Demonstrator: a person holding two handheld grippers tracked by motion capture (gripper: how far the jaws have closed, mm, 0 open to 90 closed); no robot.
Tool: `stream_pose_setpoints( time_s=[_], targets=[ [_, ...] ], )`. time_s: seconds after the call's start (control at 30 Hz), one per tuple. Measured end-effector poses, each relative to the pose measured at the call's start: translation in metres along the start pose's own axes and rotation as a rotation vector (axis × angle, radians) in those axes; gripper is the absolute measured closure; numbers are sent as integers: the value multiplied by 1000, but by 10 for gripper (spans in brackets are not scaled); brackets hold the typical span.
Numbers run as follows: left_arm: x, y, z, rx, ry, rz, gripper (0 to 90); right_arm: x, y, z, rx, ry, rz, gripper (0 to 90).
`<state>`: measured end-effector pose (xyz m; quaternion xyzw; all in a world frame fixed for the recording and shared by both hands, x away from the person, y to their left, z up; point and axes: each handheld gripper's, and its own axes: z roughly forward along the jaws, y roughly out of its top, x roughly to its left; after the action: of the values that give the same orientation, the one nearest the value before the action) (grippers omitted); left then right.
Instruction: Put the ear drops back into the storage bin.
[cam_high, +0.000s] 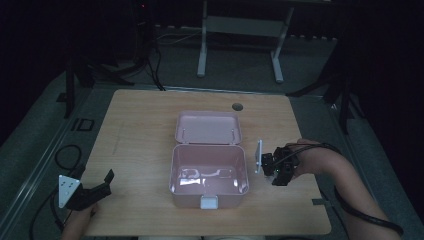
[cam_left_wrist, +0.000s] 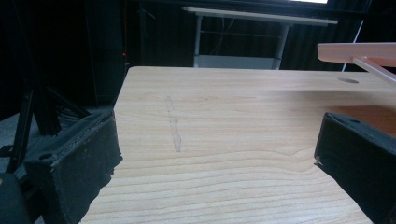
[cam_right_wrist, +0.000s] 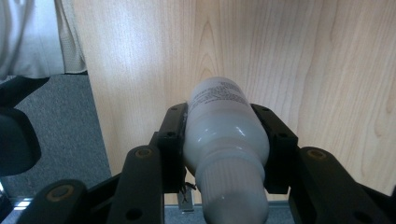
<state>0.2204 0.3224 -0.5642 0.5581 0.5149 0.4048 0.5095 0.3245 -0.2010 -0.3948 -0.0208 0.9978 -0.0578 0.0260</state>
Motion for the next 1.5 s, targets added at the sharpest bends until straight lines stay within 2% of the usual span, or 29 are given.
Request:
stream_pose_setpoints(
  time_s=[0.33,0.63,0.8,1.1,1.23,1.5],
  targets=[
    [0,0,0,0,0,0,4,-1,12,-27,-4,-22,3,596],
    [0,0,0,0,-1,-1,4,-1,28,-41,-10,-27,-14,596],
    [0,0,0,0,-1,-2,4,-1,35,-44,-17,-26,-29,596],
    [0,0,0,-1,-3,-3,4,-2,61,-51,-31,-32,-62,596],
    [0,0,0,-1,-4,-3,4,-3,71,-51,-44,-33,-83,596],
    [0,0,0,0,-4,-4,4,-5,87,-45,-48,-44,-93,596]
  ],
)
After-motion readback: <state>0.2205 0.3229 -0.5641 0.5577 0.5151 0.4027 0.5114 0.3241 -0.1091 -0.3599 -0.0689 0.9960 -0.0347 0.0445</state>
